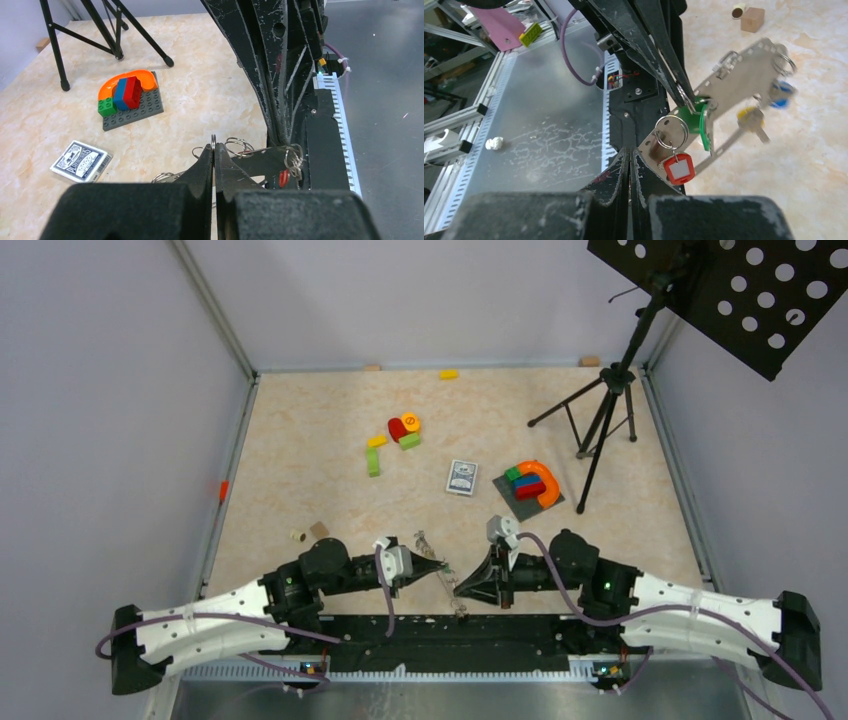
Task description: Remove the keys from the keyring
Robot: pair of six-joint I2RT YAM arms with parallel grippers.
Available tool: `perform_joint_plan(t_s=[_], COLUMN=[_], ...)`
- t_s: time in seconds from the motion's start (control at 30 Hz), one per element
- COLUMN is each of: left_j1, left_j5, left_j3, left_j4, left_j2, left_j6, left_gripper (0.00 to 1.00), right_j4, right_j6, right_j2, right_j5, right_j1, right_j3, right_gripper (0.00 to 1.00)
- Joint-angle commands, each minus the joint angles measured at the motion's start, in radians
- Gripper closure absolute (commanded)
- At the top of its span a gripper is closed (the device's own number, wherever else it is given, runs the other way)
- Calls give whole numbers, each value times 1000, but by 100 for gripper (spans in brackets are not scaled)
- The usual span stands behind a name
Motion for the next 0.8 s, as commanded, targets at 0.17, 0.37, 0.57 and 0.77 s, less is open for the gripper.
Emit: perform_joint_plan(t_s=[0.17, 0.37, 0.57, 0.77], left_j1=[-1, -1, -1, -1], left_j5=[-24, -32, -18, -14], left_j3=[5, 2, -12, -32], left_j4=[119, 119, 141, 186], left_j2=[-2, -2, -6, -16], left_j6=[-19, -31, -44, -58], left_gripper=[100, 100, 100, 100], right_j4=[182, 206, 226, 256], right_j6=[44, 45, 35, 24], right_j2=[104, 132, 139, 206], right_j5=[-84, -67, -34, -22], right_j1=[16, 22, 27, 44], right_j3=[2, 3, 5, 32], right_gripper=[100, 100, 97, 96])
